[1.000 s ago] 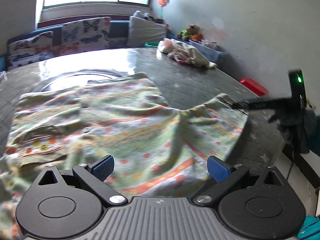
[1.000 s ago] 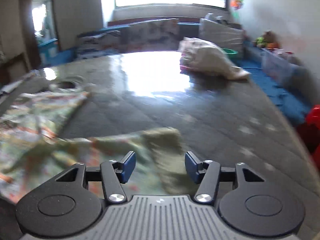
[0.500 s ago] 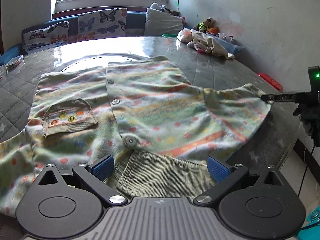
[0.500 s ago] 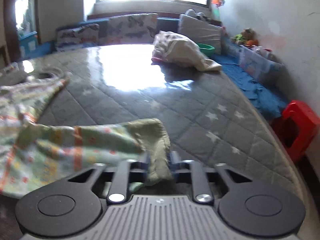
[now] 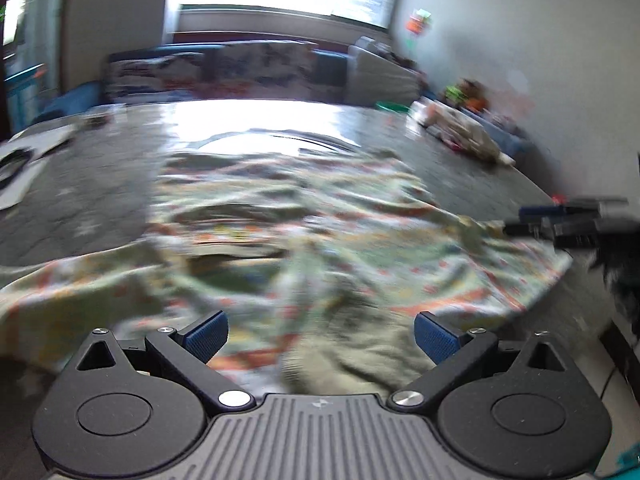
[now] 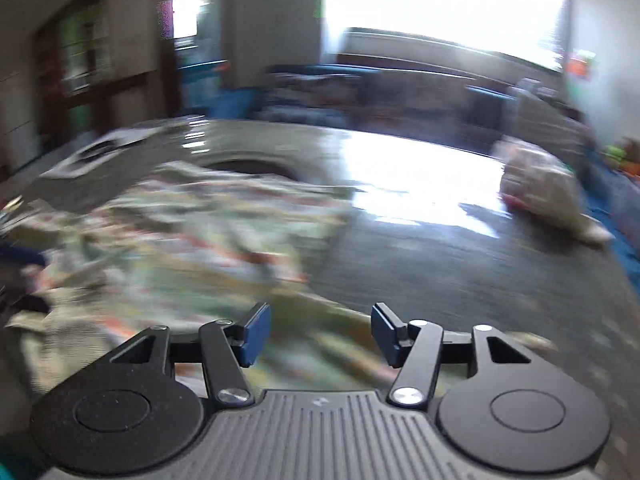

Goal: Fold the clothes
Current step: 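Grasp the other corduroy sleeve cuff with the left gripper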

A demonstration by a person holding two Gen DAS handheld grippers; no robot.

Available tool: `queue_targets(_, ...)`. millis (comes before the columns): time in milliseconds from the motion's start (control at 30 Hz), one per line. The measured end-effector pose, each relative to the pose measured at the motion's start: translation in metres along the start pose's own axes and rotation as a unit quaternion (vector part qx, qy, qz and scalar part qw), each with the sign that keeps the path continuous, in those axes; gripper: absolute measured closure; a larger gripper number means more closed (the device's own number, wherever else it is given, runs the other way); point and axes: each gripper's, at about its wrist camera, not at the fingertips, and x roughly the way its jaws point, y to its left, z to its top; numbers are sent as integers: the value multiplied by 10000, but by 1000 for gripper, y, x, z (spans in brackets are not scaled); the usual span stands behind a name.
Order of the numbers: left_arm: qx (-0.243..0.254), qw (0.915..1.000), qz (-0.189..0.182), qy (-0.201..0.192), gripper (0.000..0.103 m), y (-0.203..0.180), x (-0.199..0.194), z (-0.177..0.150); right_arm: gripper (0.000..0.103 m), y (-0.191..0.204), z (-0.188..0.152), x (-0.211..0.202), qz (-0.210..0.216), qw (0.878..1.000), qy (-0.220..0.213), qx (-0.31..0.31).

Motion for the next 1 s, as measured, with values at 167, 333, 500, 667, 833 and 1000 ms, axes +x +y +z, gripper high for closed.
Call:
queue_targets(167,-738,9933,825,-342,2,45,-27,-7,43,56,13,29,698,9957,-1,-602)
queue_targets(333,-1639,9695,1703,-644,3,103,-56,-15,43,75,7,47,841,9926,250,-845)
queue_targets(500,-2352,9444,2136,-846,14,157,-72,-14,42,71,3,48,814,9930,373,-769)
queue_targets(667,-2211,9501,2092,-674,50,185,-53,6,39,70,2,51,805,9933,427,-708)
queue_targets(833,-1924,9541,2286,-218,70,202,-16,17,34,70,2,54,791,9933,462,-697)
queue_targets(1000,-1150,9516,2850,58,73,200,11,35,32,69,2,56,777,9936,486,-667)
